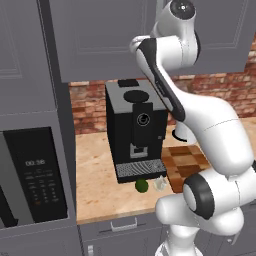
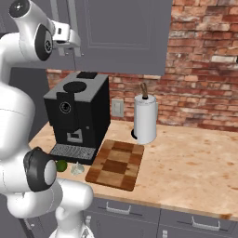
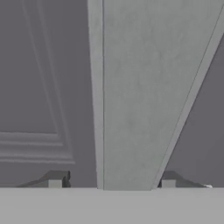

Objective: Open the cabinet. Place the bowl and condiment on the counter. Then place the lime and garlic on the cutting board.

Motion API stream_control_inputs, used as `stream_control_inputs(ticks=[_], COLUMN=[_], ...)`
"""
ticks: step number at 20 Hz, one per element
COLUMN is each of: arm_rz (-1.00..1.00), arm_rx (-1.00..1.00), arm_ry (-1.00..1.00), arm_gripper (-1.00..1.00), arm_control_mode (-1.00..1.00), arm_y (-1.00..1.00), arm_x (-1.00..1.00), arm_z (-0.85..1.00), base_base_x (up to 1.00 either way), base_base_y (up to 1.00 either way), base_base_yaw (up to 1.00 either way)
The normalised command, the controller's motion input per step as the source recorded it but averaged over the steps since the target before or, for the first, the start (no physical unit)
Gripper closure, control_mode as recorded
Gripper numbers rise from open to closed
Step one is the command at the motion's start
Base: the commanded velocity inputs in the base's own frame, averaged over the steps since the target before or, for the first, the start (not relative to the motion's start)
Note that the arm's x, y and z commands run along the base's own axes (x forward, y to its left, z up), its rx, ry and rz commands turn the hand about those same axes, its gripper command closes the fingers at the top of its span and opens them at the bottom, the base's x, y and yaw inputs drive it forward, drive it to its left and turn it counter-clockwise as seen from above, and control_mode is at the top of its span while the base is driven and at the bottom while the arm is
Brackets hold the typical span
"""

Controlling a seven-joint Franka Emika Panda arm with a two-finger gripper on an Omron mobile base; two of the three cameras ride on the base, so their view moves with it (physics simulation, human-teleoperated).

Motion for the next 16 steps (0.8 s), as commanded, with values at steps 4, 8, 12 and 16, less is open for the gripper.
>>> stream_control_inputs(ticks=[4, 8, 12, 16], arm_rz=[0.0, 0.02, 0.01, 0.02], arm_rx=[0.0, 0.0, 0.0, 0.08], arm_ry=[0.0, 0.0, 0.02, 0.0], arm_gripper=[1.0, 1.0, 1.0, 1.0], arm_control_mode=[-1.0, -1.0, -1.0, -1.0], arm_y=[0.0, 0.18, 0.03, 0.07], arm_x=[0.39, 0.48, 0.08, 0.0], arm_z=[-0.13, -0.28, -0.16, -0.2], base_base_x=[0.0, 0.0, 0.0, 0.0], base_base_y=[0.0, 0.0, 0.0, 0.0], base_base_yaw=[0.0, 0.0, 0.0, 0.0])
